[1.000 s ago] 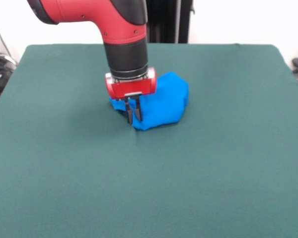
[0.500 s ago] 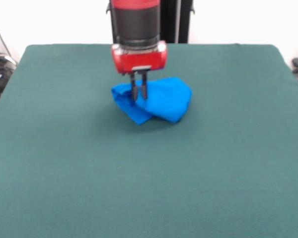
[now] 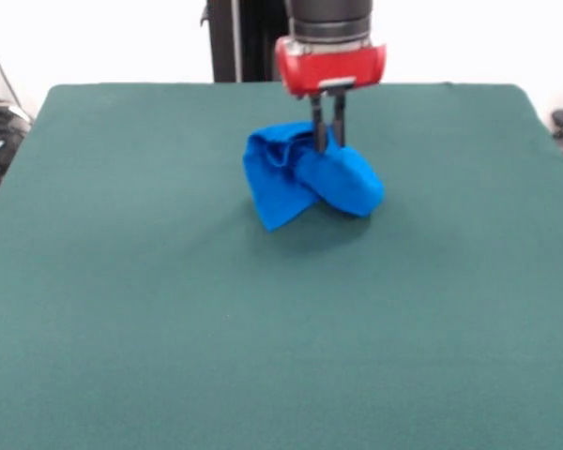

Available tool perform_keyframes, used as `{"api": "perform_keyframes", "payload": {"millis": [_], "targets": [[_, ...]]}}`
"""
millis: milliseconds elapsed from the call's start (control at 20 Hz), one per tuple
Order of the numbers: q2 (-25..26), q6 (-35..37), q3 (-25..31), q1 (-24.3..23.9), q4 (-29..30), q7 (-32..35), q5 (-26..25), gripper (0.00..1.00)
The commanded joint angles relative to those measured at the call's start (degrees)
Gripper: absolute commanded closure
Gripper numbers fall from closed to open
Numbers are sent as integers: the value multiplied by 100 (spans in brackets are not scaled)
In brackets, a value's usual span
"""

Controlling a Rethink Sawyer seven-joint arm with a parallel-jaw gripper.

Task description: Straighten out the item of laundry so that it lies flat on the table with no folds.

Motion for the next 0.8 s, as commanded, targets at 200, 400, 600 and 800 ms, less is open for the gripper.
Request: {"api": "perform_keyframes", "payload": {"millis": [200, 400, 600, 800], "targets": [[-541, 1019, 170, 279, 653, 1054, 745, 100], [-695, 1121, 158, 312, 665, 1012, 868, 100], [-1072, 1104, 177, 294, 796, 985, 1007, 100], [-1424, 1357, 156, 311, 817, 896, 1144, 100]]}}
